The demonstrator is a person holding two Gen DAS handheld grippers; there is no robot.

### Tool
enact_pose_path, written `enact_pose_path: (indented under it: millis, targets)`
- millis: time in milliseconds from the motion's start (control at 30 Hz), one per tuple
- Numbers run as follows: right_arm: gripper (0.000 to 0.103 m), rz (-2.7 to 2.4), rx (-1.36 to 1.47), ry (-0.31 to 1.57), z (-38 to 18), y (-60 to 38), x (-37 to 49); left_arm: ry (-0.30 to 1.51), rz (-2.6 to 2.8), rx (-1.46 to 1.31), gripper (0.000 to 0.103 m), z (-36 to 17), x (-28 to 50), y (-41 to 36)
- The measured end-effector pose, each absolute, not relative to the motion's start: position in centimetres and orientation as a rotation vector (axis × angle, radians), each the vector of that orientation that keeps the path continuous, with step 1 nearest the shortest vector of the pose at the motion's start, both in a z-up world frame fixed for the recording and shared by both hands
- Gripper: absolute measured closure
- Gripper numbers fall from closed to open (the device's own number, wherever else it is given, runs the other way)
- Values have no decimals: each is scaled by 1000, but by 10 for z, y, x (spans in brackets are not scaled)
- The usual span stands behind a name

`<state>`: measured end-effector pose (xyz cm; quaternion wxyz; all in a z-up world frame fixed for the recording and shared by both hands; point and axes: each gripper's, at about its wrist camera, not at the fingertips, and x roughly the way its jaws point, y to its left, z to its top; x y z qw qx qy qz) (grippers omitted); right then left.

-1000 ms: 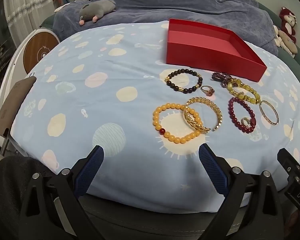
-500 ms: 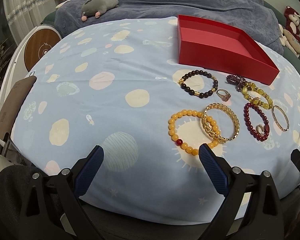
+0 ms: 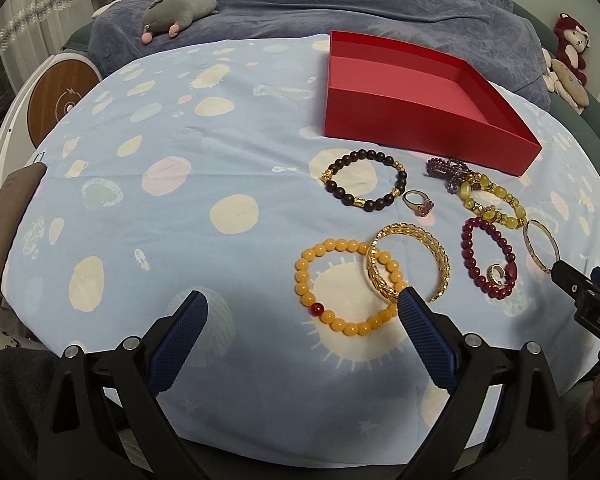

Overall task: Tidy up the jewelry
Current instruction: 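Grasp the thin gold bangle with the right gripper, then grasp the gold cuff with the left gripper while the right gripper holds the bangle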

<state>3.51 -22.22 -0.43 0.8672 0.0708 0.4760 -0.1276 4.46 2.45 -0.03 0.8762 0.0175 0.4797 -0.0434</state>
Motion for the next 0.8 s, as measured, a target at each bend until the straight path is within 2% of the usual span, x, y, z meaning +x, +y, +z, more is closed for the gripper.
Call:
enact_pose_path:
  millis: [200,300,433,500,800]
  targets:
    - [24,-238,147,1019,-11,-219,60,1002,-113,31,11,2,51,20]
    - [35,-223,150,1051,-19,-218,69,1000,-127,42,11,3,54,16]
    - [39,-222,145,1026,-18,-216,67,1002,-144,73,11,1,58,7]
    - [46,-219,149,1022,-17,-217,67,1005,-156,77,11,0,60,2]
    - [46,-224,179,1025,-15,-222,63,1018,-201,115,11,-9,69,-23]
